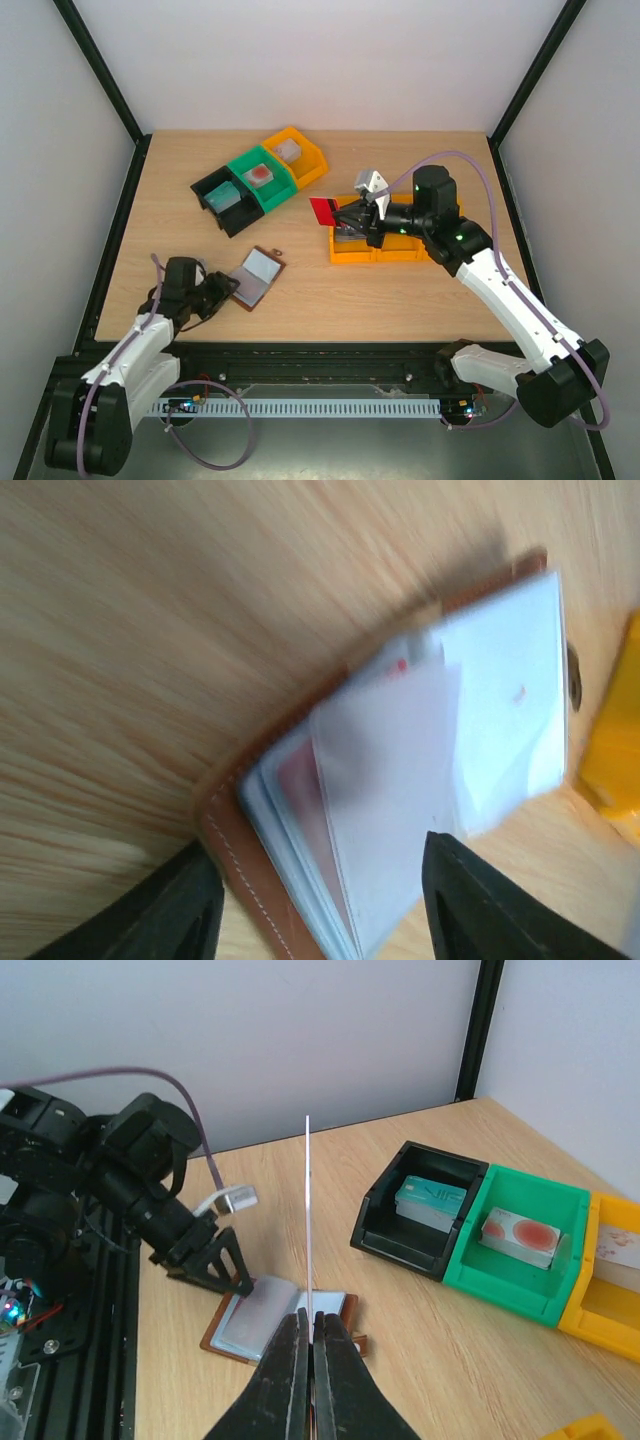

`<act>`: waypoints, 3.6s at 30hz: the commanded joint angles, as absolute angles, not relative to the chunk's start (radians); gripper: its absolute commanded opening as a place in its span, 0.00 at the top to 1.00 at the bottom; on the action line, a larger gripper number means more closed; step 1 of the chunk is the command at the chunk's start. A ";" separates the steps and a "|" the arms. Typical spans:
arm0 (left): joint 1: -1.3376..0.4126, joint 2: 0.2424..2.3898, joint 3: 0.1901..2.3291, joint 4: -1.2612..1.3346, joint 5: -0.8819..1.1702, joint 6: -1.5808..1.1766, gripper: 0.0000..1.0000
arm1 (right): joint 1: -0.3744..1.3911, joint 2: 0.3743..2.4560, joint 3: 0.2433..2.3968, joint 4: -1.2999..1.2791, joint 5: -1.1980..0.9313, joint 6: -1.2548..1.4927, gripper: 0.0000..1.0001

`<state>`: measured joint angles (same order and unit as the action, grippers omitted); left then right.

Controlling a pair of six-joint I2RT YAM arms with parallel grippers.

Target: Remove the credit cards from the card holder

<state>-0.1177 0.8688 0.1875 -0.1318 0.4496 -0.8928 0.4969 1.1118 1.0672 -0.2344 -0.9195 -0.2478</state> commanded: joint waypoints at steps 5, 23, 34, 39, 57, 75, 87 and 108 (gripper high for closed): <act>0.005 0.738 0.313 -0.420 0.204 -0.993 0.27 | 0.499 1.121 1.108 -0.239 -0.982 -0.263 0.98; -0.355 0.571 0.596 0.306 0.818 -0.203 0.22 | 0.693 1.156 1.052 0.259 -1.182 0.021 0.98; -0.460 0.617 0.610 0.319 0.813 -0.158 0.45 | 0.748 1.195 1.064 0.264 -1.152 0.007 0.98; -0.475 0.625 0.608 0.364 0.754 -0.162 0.63 | 0.754 1.205 1.066 0.252 -1.137 -0.003 0.98; -0.515 0.625 0.522 0.443 -0.146 0.655 0.98 | 0.735 1.273 1.161 0.098 -0.711 0.119 0.31; -0.500 0.655 0.284 0.839 -0.016 1.922 0.98 | 0.770 1.550 1.187 0.532 -0.788 0.851 0.21; -0.502 0.662 0.293 0.806 -0.035 1.913 0.98 | 0.795 1.593 1.216 0.503 -0.874 0.838 0.95; -0.522 1.085 0.878 -0.072 -0.358 1.239 0.98 | 0.474 1.342 1.142 0.068 -0.495 0.539 0.01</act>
<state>-0.5171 0.9031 0.6510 0.3138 -0.2321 1.5150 0.5560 1.4517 1.1828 0.1703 -0.6552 0.6247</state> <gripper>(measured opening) 0.026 0.967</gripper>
